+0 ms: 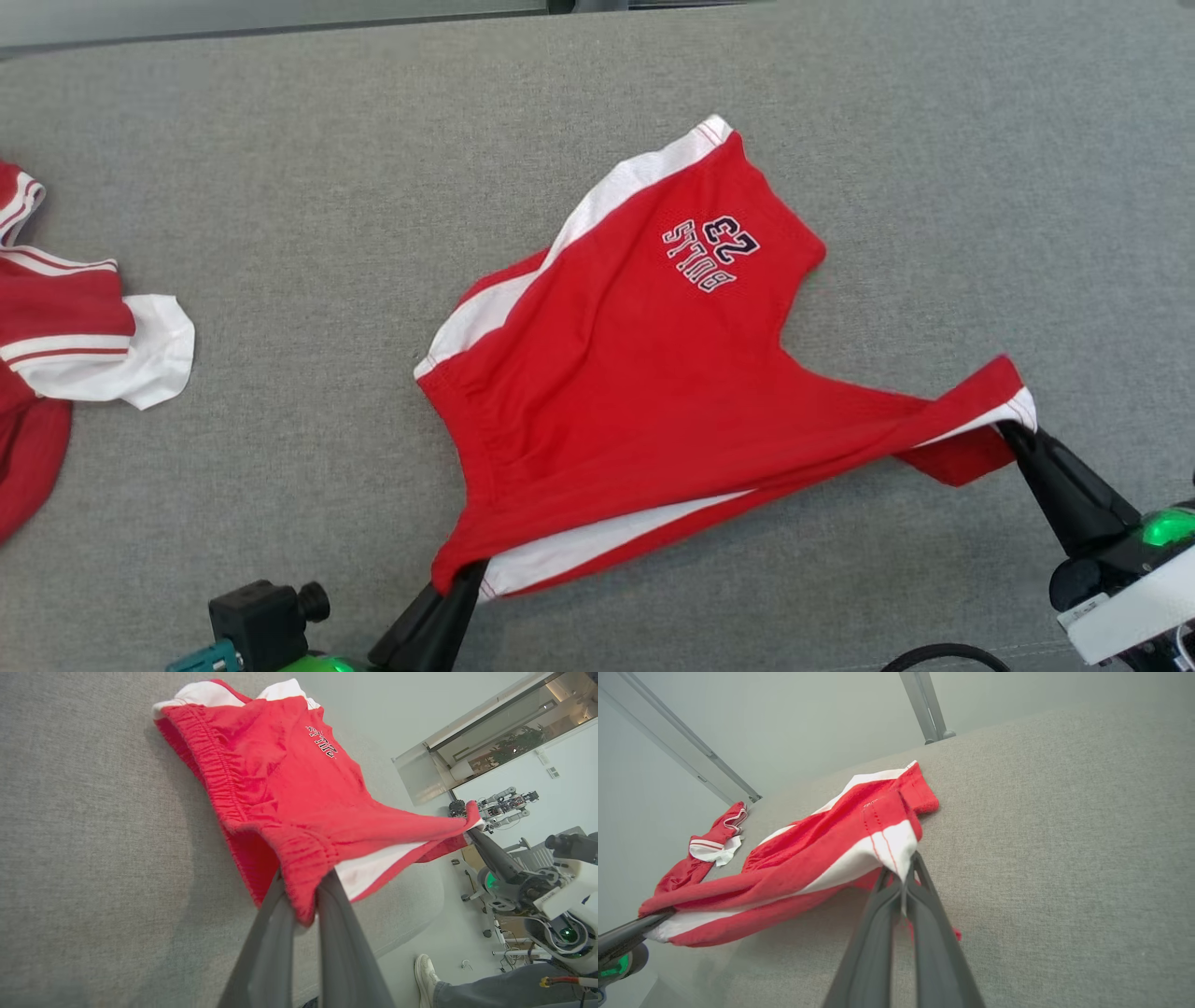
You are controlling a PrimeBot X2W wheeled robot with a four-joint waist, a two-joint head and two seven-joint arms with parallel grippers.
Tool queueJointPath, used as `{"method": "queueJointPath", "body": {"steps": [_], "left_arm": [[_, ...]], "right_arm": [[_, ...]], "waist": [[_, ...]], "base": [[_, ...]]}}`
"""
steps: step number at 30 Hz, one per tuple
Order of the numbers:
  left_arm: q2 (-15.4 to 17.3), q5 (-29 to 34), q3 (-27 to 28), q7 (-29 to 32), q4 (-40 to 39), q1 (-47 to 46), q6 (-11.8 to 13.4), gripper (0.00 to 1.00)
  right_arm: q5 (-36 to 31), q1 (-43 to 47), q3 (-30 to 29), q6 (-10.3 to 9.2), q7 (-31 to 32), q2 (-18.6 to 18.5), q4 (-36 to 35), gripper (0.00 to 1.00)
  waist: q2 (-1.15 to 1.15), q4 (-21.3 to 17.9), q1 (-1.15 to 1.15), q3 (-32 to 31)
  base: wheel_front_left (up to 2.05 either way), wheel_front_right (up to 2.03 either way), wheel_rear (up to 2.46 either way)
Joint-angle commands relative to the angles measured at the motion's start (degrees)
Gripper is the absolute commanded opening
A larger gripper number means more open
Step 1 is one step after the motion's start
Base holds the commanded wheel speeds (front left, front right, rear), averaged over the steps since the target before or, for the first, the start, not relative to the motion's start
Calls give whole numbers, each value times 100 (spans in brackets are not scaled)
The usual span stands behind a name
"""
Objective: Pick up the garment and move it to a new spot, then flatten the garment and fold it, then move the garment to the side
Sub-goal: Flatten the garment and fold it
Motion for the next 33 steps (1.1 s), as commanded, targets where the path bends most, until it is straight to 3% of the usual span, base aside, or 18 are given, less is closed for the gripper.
{"method": "queueJointPath", "body": {"steps": [1, 5, 8, 16, 22, 33], "left_arm": [[54, 38, 57, -34, -162, 157, 103, 0], [-15, 45, 206, 77, -406, -153, 279, 0], [-255, -168, 345, 330, -401, -637, 355, 0], [-835, -484, 715, 1019, 653, -2253, 569, 0], [-1124, -685, 855, 1241, 1469, -2851, 519, 0], [-1562, -890, 780, 1379, 2295, -3151, 204, 0]], "right_arm": [[95, 48, -101, -12, -6, -51, -142, 0], [261, -384, -80, -11, 5, 37, -282, 0], [438, -1097, 172, -10, 149, 265, -18, 0], [571, -3248, 757, -7, 592, 895, 1652, 0], [534, -4330, 1264, -7, 733, 1098, 2565, 0], [657, -5230, 1887, -7, 807, 1142, 3637, 0]], "waist": [[2, -65, 1, 6], [2, 52, 1, 324], [2, 160, 1, 629], [2, 576, 1, 1141], [2, 760, 1, 1228], [2, 934, 1, 1144]], "base": [[0, 0, 0], [0, 0, 0], [0, 0, 0], [0, 0, 0], [0, 0, 0], [0, 0, 0]]}}
